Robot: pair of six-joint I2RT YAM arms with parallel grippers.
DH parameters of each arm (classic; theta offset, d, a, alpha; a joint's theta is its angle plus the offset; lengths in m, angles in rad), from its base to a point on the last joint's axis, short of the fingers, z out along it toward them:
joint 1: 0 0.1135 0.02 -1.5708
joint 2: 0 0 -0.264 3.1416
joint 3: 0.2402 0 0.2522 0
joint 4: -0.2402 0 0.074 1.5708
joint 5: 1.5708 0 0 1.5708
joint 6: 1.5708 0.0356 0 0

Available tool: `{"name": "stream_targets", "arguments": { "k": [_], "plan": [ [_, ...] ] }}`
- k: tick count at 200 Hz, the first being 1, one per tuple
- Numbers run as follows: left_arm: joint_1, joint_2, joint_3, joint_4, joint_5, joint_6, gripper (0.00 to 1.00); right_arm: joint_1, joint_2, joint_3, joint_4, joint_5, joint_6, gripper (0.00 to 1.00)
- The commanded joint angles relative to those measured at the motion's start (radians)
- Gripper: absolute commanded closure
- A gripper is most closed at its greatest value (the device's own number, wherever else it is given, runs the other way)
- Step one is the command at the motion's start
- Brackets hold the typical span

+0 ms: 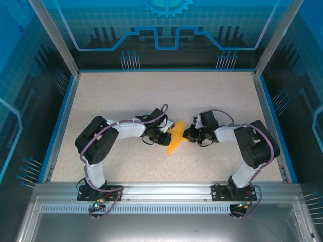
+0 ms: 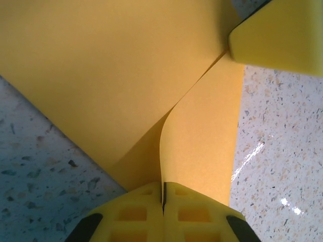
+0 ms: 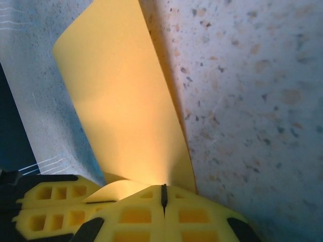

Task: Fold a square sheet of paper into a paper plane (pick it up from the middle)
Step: Third fold the triangle at the center of the table.

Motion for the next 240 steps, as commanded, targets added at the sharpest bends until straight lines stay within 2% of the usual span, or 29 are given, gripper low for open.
{"name": "stream_targets", "arguments": {
  "k": [1, 31, 88, 139, 176, 203, 240],
  "plan": [
    [-0.007, 0.041, -0.013, -0.079, -0.037, 0.022, 1.00, -0.041, -0.068, 0.011, -0.077, 0.004, -0.043, 0.99],
    [-0.006, 0.044, -0.014, -0.075, -0.037, 0.018, 1.00, -0.042, -0.018, 0.030, -0.078, -0.041, -0.061, 0.99],
    [-0.006, 0.042, -0.015, -0.079, -0.037, 0.016, 1.00, -0.039, 0.092, 0.040, -0.087, -0.017, -0.066, 1.00],
    [-0.006, 0.033, -0.018, -0.081, -0.042, 0.016, 1.00, -0.033, -0.078, 0.052, -0.195, 0.023, -0.075, 0.98],
    [-0.007, 0.023, -0.015, -0.077, -0.037, 0.011, 1.00, 0.059, -0.180, 0.040, -0.208, 0.065, -0.024, 0.94],
    [-0.006, 0.021, -0.010, -0.074, -0.028, 0.008, 1.00, 0.117, -0.167, 0.020, -0.159, 0.095, 0.022, 0.93],
    [-0.007, 0.025, -0.010, -0.074, -0.021, 0.010, 1.00, 0.137, -0.072, 0.062, -0.113, 0.083, 0.028, 0.94]
  ]
}}
